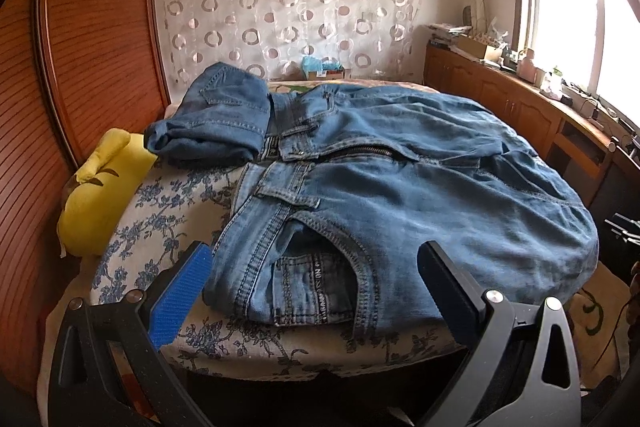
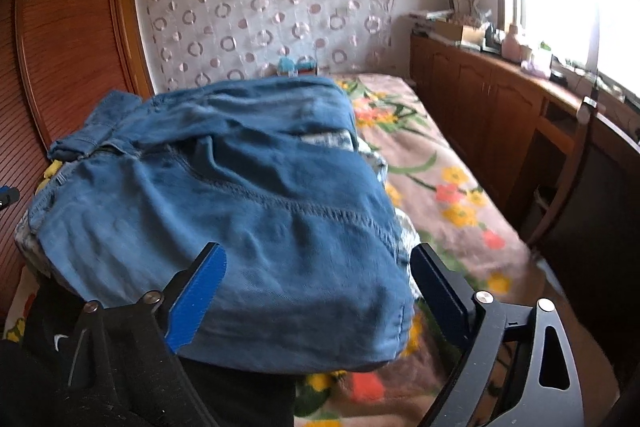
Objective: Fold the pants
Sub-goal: 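Move the right tool to the jeans edge and close on it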
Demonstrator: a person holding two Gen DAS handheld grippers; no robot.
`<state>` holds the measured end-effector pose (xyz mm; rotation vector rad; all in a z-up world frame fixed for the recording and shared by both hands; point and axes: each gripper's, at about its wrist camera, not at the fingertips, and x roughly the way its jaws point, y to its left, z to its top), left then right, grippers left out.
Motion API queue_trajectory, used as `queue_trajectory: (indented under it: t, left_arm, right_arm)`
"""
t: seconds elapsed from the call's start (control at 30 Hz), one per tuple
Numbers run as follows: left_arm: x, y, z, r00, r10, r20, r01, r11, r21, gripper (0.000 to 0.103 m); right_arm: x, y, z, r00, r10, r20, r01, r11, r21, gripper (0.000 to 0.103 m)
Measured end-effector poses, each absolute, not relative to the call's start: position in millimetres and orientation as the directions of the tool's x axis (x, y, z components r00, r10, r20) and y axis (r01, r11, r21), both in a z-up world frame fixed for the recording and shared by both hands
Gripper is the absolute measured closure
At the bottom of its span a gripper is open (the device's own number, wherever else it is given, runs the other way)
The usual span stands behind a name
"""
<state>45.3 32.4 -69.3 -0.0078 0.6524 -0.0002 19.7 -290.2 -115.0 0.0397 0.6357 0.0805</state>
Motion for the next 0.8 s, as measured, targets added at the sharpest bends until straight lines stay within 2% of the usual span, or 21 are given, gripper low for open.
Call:
queue_trajectory:
  t: [0.13, 0.47, 0.67, 0.77, 0.8]
  left_arm:
    - [46, 38, -77, 0.784, 0.009, -0.620, -0.016, 1.000, -0.007, 0.000]
    - [48, 38, -84, 0.769, 0.013, -0.639, -0.019, 1.000, -0.001, 0.000]
    - [52, 40, -90, 0.760, 0.010, -0.650, -0.019, 1.000, -0.007, 0.000]
    - [53, 44, -93, 0.757, 0.011, -0.653, -0.026, 1.000, -0.013, 0.000]
    - [53, 46, -94, 0.756, 0.014, -0.654, -0.030, 0.999, -0.014, 0.000]
  right_arm:
    - [22, -291, -118, 0.768, 0.101, -0.632, -0.063, 0.995, 0.082, 0.021]
    - [-6, -301, -105, 0.744, 0.117, -0.658, -0.079, 0.993, 0.088, 0.027]
    - [-4, -316, -116, 0.727, 0.132, -0.674, -0.084, 0.991, 0.103, 0.040]
    - [4, -320, -121, 0.717, 0.147, -0.681, -0.092, 0.989, 0.117, 0.050]
    - [5, -321, -123, 0.712, 0.154, -0.685, -0.096, 0.988, 0.122, 0.056]
